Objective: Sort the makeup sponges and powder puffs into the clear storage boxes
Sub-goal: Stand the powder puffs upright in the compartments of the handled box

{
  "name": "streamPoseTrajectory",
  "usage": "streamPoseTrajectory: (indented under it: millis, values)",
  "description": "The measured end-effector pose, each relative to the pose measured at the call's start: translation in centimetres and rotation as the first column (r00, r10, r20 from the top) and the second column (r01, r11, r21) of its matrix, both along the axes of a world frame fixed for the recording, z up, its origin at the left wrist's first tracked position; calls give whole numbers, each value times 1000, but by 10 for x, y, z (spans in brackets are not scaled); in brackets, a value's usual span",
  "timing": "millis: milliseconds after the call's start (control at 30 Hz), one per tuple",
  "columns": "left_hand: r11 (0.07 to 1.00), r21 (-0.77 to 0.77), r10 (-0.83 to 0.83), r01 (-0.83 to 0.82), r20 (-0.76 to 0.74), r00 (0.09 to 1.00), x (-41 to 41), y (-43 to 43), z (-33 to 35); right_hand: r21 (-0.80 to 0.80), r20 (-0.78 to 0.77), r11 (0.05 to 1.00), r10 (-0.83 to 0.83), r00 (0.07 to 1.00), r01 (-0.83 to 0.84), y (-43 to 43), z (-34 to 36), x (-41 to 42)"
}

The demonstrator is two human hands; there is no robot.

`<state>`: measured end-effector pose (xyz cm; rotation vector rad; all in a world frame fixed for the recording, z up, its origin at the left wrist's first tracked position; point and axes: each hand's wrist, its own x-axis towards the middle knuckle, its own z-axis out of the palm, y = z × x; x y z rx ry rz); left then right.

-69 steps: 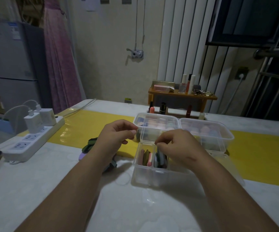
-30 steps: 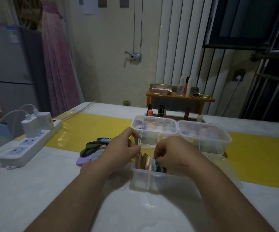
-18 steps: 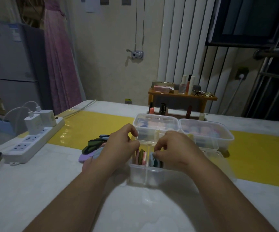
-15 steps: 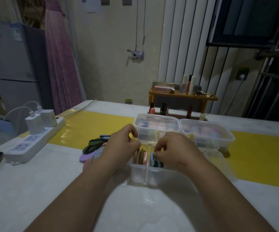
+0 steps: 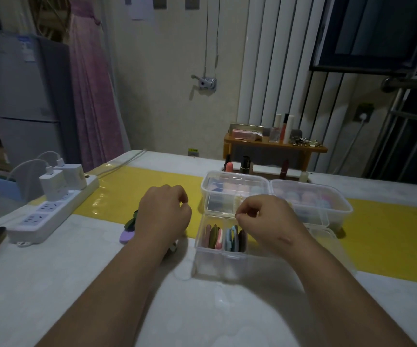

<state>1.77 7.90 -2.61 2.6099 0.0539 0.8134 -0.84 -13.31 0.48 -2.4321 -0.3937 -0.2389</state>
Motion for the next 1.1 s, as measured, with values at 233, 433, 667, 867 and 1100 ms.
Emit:
streamPoseTrajectory:
  millis: [233, 433, 667, 867, 1100]
  values:
    - [991, 64, 131, -120, -215, 968, 5, 15, -7, 20, 15, 1000, -13, 1000, 13, -2, -3, 2]
    - [988, 38, 149, -148, -468, 871, 8, 19, -12, 20, 5, 1000, -15, 1000, 15, -1, -3, 2]
    - [989, 26, 133, -145, -568, 812, 13, 29, -13, 20, -2, 1000, -10, 1000, 10, -1, -3, 2]
    - [985, 101, 174, -142, -534, 827, 13, 21, -15, 12, -18, 1000, -9, 1000, 9, 0, -2, 0]
    - [993, 73, 113, -92, -390, 914, 13, 15, -19, -296, -70, 955, -3, 998, -18, 6, 13, -12]
